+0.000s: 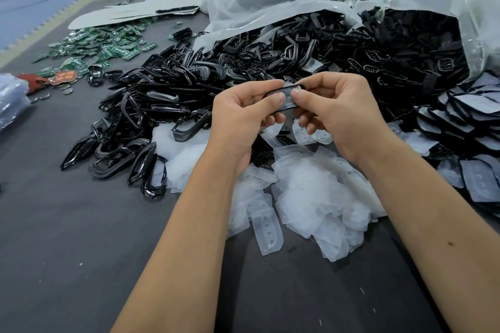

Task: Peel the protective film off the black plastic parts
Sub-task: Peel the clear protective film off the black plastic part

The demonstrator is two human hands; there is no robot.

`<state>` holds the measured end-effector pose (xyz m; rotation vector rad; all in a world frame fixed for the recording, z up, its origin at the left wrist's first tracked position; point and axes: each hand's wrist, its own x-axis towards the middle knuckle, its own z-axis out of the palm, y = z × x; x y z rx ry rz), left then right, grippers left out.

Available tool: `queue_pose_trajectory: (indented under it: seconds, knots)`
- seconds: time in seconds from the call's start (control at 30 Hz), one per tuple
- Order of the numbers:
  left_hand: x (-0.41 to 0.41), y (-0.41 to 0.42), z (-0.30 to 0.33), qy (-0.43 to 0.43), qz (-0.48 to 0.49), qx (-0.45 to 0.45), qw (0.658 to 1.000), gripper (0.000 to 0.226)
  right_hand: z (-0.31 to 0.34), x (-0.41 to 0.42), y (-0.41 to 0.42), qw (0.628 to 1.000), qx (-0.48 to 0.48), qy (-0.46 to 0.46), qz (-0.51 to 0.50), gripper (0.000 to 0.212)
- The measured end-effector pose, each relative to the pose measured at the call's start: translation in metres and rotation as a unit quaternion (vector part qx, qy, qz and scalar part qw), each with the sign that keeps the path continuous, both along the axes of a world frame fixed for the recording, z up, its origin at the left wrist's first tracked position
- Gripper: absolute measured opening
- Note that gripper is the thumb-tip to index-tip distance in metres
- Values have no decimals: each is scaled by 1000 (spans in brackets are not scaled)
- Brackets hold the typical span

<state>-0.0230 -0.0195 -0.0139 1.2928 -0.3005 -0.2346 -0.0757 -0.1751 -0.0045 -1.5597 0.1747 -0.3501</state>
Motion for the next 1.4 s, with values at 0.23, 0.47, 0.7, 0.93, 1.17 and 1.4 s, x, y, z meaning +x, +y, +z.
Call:
queue_pose_trajectory:
  seconds: [0.23,0.47,0.7,0.93,1.17,1.4]
  knots:
    - [-1,-2,0,2,-8,20,1000,23,0,0,-5,1000,-7,5,17,4]
    - [1,1,3,70,-29,-8,997,26,-1,1,-6,999,-32,-1,31,9]
    - [4,-2,2,121,-9,-35,992,23,-9,0,-4,938,-319,-136,6,14]
    - [3,-1,6,156,8,-67,985,26,-13,-1,-8,905,-387,-175,28,29]
    - [2,3,9,184,-6,-61,981,24,-13,1,-5,882,-417,-217,-12,14]
    - [1,5,11,110,-26,-64,991,19,-2,1,3,994,-84,-64,-25,8]
